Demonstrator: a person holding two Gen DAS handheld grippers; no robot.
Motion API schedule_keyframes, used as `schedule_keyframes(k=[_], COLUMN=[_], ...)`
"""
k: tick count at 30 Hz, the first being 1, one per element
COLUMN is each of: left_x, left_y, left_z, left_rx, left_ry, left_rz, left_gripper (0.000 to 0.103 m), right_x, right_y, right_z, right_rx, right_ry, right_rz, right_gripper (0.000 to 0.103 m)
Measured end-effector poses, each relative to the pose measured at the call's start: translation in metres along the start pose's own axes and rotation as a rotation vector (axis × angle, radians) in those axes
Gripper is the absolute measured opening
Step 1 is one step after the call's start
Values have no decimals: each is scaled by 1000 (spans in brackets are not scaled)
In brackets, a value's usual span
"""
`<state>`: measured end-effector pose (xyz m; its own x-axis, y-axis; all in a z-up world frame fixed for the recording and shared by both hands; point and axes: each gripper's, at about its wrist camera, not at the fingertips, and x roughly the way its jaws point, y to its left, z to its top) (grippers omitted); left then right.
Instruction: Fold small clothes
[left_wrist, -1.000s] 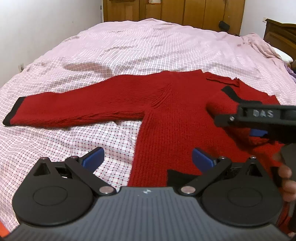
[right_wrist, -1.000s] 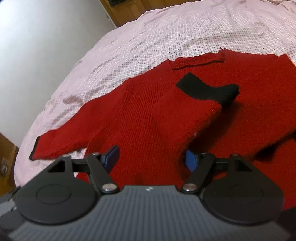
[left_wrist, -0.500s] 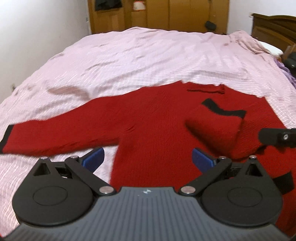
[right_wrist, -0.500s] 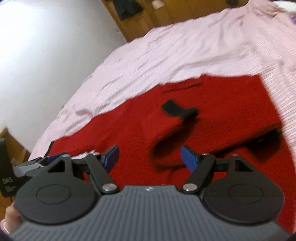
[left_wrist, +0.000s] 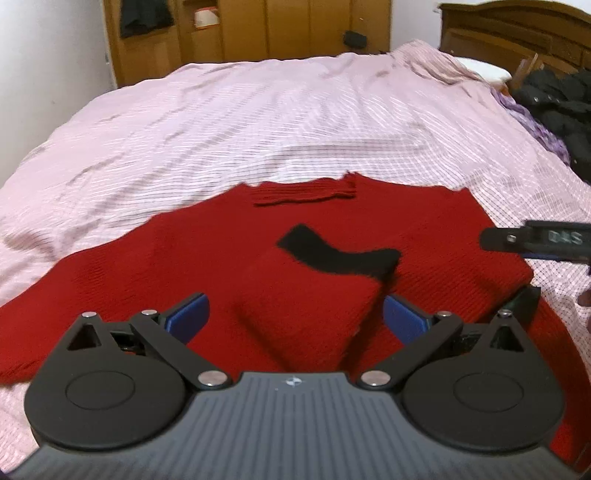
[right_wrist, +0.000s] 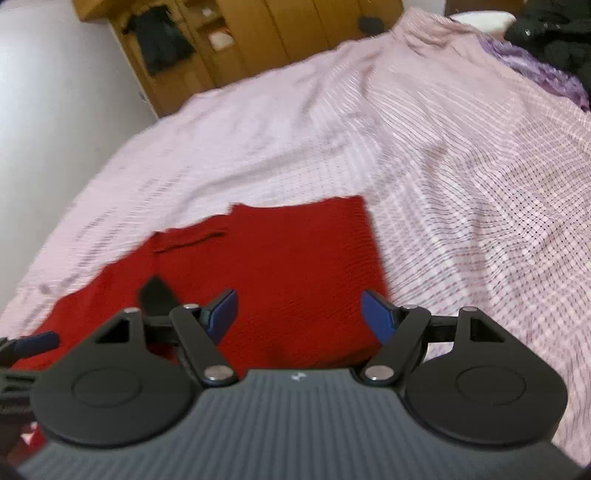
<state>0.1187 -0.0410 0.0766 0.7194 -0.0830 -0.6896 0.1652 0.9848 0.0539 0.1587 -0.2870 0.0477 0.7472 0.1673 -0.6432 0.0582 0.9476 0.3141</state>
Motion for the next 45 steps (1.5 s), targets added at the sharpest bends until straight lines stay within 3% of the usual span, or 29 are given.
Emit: schedule_keyframes(k=[2, 5, 7, 9, 11, 12, 16, 21, 24, 25, 33, 41, 45], left_x=[13, 32, 43, 53, 56, 53, 35, 18, 9, 7, 0, 28, 32], left_y=[-11, -23, -28, -29, -21, -15, 13, 50, 71, 76, 117, 132, 130], left_z=[3, 5, 3, 1, 0, -1, -6, -21, -31, -34, -57, -59, -61], left_rx=[19, 59, 99, 121, 79, 49, -50, -130, -190, -211, -367, -438, -432], left_ry=[1, 3, -7, 5, 2, -11, -52, -23, -5, 2, 48, 47, 50], left_rz=[1, 11, 17, 15, 16, 15, 92, 166, 157, 156, 100, 45, 61], left_gripper=[103, 101, 88, 53, 34, 29, 28, 32, 51, 52, 55, 55, 58], right_x=[14, 31, 39, 44, 43, 42, 39, 37, 39, 39, 41, 45, 47], right_y=[-5, -15, -20, -21, -21, -22, -27, -25, -24, -24, -25, -24, -23], right_z=[5, 7, 4, 4, 6, 7, 8, 7, 7, 7, 7, 7, 7], right_rx=[-5, -8, -2, -8, -13, -8, 30, 22, 15, 13, -2, -20, -30], right_ry=[5, 15, 25, 31, 19, 13, 13, 12, 16, 17, 20, 24, 22], right_rz=[-31, -5, 28, 43, 54, 65, 86, 89, 87, 88, 94, 94, 89], right_gripper=[75, 75, 75, 75, 75, 75, 75, 75, 76, 76, 77, 77, 77])
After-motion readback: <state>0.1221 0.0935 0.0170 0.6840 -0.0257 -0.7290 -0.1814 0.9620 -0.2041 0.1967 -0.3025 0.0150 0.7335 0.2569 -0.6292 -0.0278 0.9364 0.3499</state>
